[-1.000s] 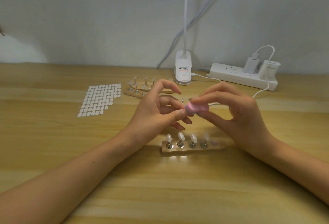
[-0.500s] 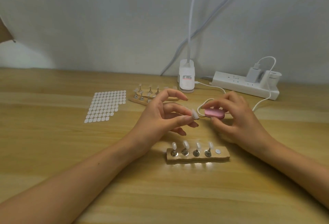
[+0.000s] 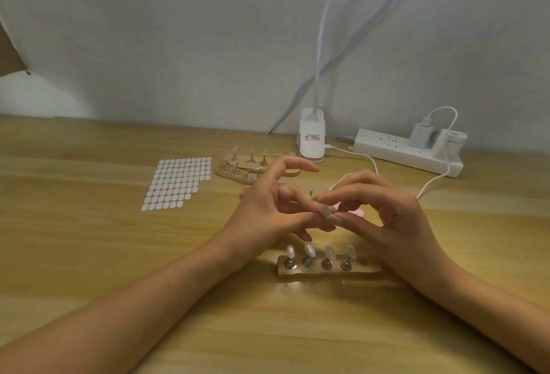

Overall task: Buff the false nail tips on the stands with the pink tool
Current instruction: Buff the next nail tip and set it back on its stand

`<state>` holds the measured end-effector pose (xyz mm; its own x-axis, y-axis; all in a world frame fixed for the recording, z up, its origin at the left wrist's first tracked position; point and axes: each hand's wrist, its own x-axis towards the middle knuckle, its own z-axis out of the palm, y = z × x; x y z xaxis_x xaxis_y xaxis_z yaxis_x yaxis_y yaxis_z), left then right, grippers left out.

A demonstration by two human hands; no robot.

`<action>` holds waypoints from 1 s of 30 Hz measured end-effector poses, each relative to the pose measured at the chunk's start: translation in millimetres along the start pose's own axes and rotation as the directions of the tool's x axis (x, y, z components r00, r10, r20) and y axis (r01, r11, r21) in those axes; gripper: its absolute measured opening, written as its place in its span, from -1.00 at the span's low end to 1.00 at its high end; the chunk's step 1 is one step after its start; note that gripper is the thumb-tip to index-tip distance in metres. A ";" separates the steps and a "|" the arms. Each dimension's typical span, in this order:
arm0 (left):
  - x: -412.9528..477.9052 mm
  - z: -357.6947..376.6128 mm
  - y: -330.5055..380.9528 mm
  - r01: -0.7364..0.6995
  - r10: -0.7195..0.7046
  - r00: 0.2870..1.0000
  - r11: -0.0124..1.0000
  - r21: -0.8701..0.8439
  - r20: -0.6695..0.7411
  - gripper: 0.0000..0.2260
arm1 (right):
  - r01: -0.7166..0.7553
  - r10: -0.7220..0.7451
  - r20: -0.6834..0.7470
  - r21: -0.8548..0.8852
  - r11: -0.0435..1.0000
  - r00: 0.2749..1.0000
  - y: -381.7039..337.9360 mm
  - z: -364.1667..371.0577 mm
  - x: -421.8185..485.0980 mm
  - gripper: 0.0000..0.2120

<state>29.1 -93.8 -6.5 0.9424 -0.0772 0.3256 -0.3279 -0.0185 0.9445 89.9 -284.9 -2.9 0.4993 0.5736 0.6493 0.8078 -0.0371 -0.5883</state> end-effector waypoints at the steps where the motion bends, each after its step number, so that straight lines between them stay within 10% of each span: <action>1: 0.0 0.0 -0.5 0.000 0.000 1.000 1.000 -0.002 0.003 -0.49 | -0.001 0.001 0.005 -0.009 1.000 1.000 0.5 0.4 -0.6 -0.80; 30: -0.1 -1.4 -4.9 0.019 -0.019 1.000 1.000 -0.002 0.003 -0.55 | -0.110 0.110 0.004 -0.021 0.994 0.994 6.8 -2.2 -1.3 -0.88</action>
<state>30.8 -92.2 -11.1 0.9482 -0.0797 0.3076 -0.3098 -0.0178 0.9506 95.4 -287.7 -6.7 0.5844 0.5689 0.5787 0.7540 -0.1172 -0.6463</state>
